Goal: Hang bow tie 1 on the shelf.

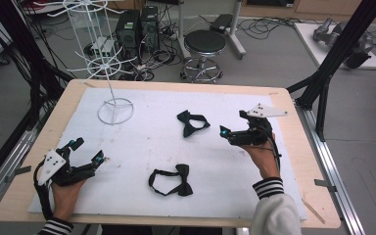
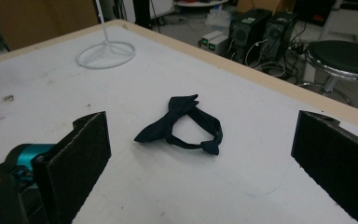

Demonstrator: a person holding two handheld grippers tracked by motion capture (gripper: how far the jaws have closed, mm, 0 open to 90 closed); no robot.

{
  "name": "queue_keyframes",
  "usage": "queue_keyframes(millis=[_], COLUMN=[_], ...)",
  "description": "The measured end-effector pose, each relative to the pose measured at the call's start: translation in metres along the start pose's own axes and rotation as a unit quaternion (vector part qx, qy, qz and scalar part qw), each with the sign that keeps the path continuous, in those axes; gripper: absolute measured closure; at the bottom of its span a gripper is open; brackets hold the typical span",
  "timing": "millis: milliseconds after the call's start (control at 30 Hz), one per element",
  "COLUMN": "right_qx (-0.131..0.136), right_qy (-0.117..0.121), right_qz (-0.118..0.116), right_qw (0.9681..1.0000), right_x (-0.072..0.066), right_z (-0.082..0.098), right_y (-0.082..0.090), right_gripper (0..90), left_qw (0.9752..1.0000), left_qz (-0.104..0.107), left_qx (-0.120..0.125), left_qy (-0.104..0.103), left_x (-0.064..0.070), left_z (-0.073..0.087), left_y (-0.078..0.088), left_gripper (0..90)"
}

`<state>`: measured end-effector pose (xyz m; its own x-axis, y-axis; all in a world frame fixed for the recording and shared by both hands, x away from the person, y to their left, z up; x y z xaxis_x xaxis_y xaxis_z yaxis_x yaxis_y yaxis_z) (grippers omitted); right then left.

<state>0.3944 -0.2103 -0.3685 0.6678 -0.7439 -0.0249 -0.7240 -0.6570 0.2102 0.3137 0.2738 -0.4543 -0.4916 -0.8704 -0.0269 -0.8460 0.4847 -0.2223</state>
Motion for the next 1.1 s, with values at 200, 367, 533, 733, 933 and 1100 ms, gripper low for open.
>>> queue_keyframes(millis=[200, 367, 533, 733, 933, 1100], right_qx=[-0.034, -0.059, -0.089, -0.119, -0.144, -0.161], right_qy=[0.011, 0.018, 0.020, 0.032, 0.041, 0.045], right_qz=[-0.013, -0.020, -0.022, -0.031, -0.039, -0.040], right_qw=[0.9993, 0.9979, 0.9956, 0.9919, 0.9880, 0.9851], right_x=[-0.002, -0.006, -0.007, -0.010, -0.011, -0.011], right_z=[-0.006, -0.010, -0.010, -0.010, -0.011, -0.011], right_y=[-0.021, -0.037, -0.055, -0.074, -0.088, -0.097], right_gripper=[3.8, 3.9, 3.9, 3.9, 3.9, 3.9], left_qw=[1.0000, 1.0000, 1.0000, 1.0000, 1.0000, 1.0000], left_qz=[0.000, 0.001, 0.001, 0.001, 0.002, 0.002], left_qx=[0.000, -0.001, 0.000, 0.000, -0.001, -0.001], left_qy=[-0.001, -0.002, -0.002, -0.002, -0.004, -0.004], left_x=[0.000, 0.000, 0.000, 0.000, 0.000, 0.000], left_z=[0.000, 0.000, 0.000, 0.000, 0.000, 0.000], left_y=[0.000, 0.000, 0.000, 0.000, 0.000, 0.000], left_gripper=[15.0, 15.0, 15.0, 15.0, 15.0, 15.0])
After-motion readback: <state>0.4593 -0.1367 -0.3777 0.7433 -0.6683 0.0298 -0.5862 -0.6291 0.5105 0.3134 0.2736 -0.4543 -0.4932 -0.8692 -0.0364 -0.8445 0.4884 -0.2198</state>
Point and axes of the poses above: each handheld gripper's, and its own axes: y roughly backward along the jaws, z roughly out of its underside, x roughly to its right, the point moved 5 cm from there along -y, roughly forward along the jaws, and after that the axes turned 12 degrees about x, right-handed, at the moved point
